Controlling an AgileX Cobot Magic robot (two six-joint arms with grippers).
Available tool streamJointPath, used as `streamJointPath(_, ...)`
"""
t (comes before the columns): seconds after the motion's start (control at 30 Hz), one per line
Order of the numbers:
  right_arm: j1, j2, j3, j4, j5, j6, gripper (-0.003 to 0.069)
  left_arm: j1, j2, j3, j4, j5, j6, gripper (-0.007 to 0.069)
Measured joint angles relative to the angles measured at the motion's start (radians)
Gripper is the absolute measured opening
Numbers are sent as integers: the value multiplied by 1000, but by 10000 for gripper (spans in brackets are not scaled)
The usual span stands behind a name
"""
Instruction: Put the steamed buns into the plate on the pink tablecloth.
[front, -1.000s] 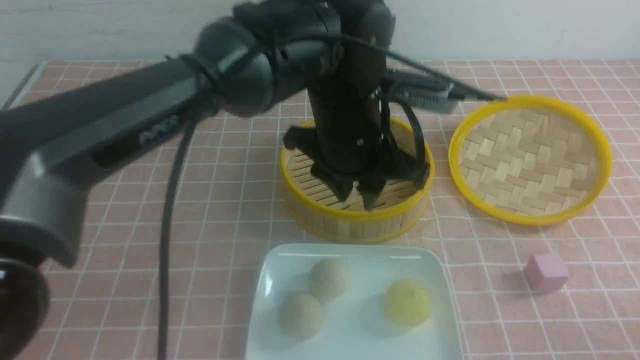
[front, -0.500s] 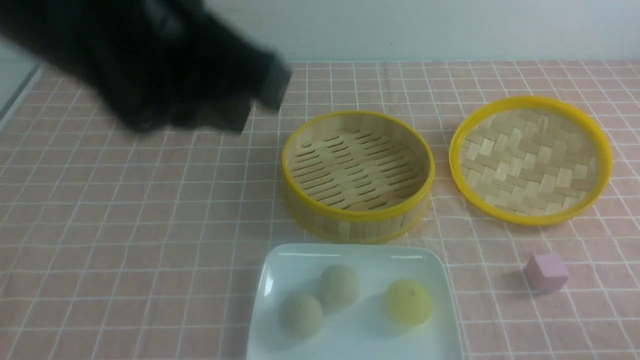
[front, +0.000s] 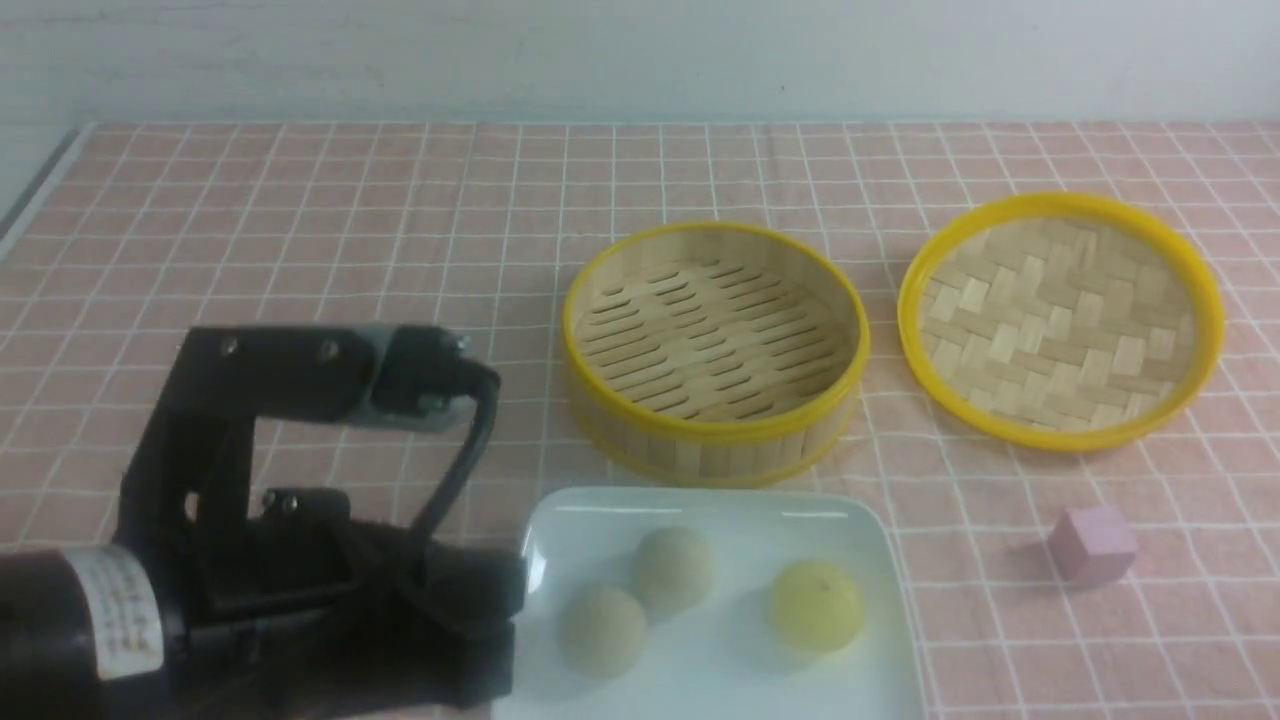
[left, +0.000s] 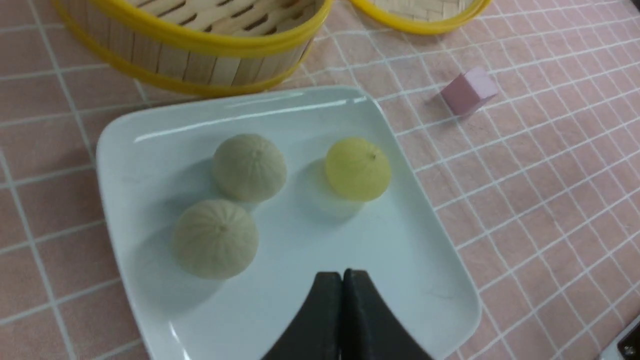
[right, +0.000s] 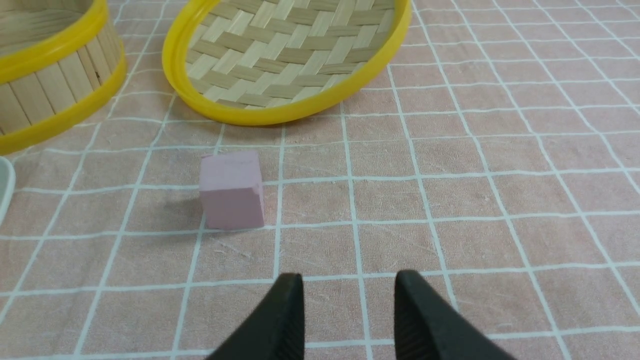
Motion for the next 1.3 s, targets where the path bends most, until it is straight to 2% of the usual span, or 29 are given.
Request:
streamJointPath(0.33, 0, 0, 0, 0, 0, 0, 240, 31, -60, 96, 109, -24, 4, 22)
streamJointPath(0.5, 0, 0, 0, 0, 0, 0, 240, 235, -308, 312, 191, -54, 12, 27)
streamJointPath(0.77, 0, 0, 0, 1, 0, 0, 240, 573, -681, 550, 253, -59, 42, 37)
streamJointPath(0.9, 0, 0, 0, 0, 0, 0, 240, 689, -824, 628, 282, -59, 45, 41)
streamJointPath(1.07, 0, 0, 0, 0, 0, 1, 240, 763, -889, 643, 294, -57, 47, 44)
streamJointPath(1.3, 0, 0, 0, 0, 0, 2, 240, 768, -891, 643, 296, -54, 47, 57)
